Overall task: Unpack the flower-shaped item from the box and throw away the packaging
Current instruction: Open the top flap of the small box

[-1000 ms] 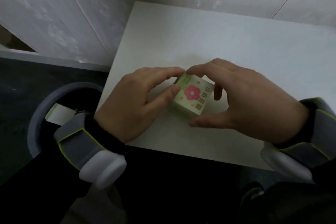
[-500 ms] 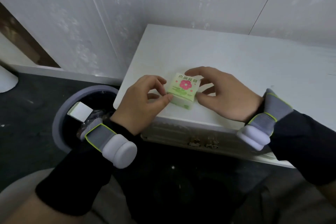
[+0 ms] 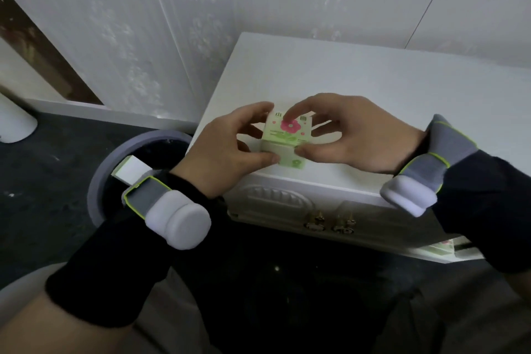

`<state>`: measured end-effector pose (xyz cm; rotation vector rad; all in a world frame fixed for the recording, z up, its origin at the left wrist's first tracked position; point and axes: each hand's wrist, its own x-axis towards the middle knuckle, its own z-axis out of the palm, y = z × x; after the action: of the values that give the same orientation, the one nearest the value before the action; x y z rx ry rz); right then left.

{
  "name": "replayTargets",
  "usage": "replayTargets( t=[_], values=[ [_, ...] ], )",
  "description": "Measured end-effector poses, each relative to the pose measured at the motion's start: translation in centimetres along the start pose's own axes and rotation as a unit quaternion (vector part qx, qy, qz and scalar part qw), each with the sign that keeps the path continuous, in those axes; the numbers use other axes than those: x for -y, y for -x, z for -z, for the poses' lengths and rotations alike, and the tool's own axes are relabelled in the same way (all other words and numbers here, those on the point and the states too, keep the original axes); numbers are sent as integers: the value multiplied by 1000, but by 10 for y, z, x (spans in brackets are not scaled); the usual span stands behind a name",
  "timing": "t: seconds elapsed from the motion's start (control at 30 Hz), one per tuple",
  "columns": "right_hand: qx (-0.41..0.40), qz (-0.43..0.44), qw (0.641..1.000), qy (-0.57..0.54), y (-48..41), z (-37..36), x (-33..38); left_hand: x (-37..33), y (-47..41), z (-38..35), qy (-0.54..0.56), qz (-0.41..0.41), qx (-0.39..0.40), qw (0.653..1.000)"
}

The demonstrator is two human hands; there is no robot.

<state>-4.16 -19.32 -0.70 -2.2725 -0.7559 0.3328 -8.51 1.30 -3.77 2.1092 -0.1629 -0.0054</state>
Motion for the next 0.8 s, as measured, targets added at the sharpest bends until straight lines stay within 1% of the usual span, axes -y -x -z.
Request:
replayTargets(
  t=[0.07,0.23,0.43,0.53,0.63,0.8],
  values=[
    [3,2,1000,-23,-3,2,1,-1,1,3,29,17,4,999],
    [5,1,1000,-25,-13,5,0,2,-1,3,112,62,-3,992],
    [13,6,1000,-27,-14,9,0,3,-3,3,106,56,-3,993],
    [-13,8,1000,-15,-12,8,-2,1,-2,1,102,54,8,993],
    [-42,17,999,14,-10,8,-3,-1,-1,-2,125,58,21,990],
    [8,15,999,49,-7,15,4,1,1,-2,142,67,31,987]
  ],
)
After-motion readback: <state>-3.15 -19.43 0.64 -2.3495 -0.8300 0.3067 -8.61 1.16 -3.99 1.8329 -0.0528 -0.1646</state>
